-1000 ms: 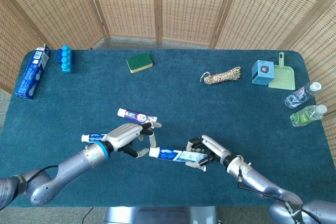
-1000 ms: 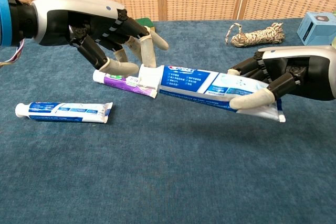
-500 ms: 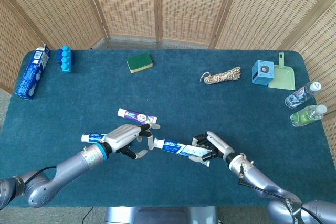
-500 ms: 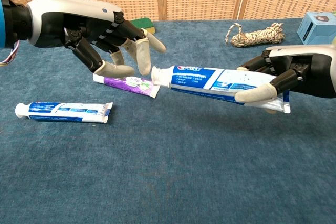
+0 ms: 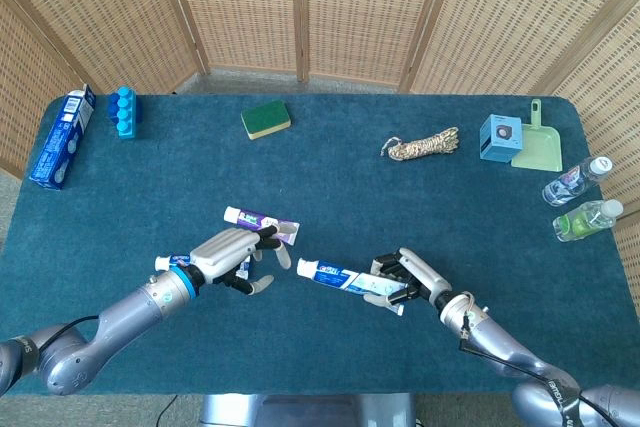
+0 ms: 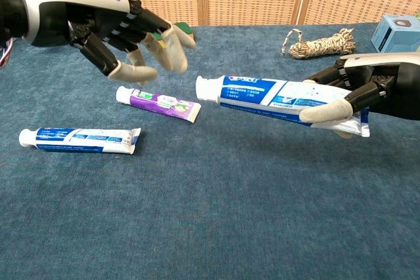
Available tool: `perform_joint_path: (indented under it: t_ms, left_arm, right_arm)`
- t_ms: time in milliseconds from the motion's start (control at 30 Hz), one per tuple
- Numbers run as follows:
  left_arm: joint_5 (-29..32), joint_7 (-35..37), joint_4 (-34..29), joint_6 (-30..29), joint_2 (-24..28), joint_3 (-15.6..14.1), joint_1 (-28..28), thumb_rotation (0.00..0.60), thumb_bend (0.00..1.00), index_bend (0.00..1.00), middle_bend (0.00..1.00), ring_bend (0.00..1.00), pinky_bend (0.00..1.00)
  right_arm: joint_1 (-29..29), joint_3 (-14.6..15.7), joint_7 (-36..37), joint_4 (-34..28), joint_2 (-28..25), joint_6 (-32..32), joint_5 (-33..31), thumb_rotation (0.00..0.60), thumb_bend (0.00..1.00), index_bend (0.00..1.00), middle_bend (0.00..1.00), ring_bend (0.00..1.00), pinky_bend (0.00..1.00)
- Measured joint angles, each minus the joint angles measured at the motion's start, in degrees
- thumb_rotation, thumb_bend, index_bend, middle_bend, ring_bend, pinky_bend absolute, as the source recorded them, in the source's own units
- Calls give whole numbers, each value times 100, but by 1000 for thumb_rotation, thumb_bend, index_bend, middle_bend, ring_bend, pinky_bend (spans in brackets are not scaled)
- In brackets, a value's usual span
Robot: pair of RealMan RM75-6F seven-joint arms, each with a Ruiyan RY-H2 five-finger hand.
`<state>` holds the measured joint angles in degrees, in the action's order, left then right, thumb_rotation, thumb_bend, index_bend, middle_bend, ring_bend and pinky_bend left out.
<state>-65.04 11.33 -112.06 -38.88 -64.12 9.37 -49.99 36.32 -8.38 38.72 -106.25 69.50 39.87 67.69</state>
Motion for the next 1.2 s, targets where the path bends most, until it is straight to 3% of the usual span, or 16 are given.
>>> perform_joint_path:
  t_ms: [200,667,1200]
  left_arm:
    - [60,-185,84,-54,-87,-2,-26,600,414,255,90,238,385]
    - [250,-234,161,59,-368,74,-192,600,414,254,84,238,394]
    - [226,-238,3,126,-246,-2,-165,600,413,281,85,239,397]
  right_arm:
    - [-43,-60,60,-92,-36,-29,71,600,526,929,803,792,700]
    - [-65,-201,124,-207,-88,-89,139,600,526,929,805,794,700]
    - [-132,-293,189,-102,-104,-130,41,600,530,930,806,795,700]
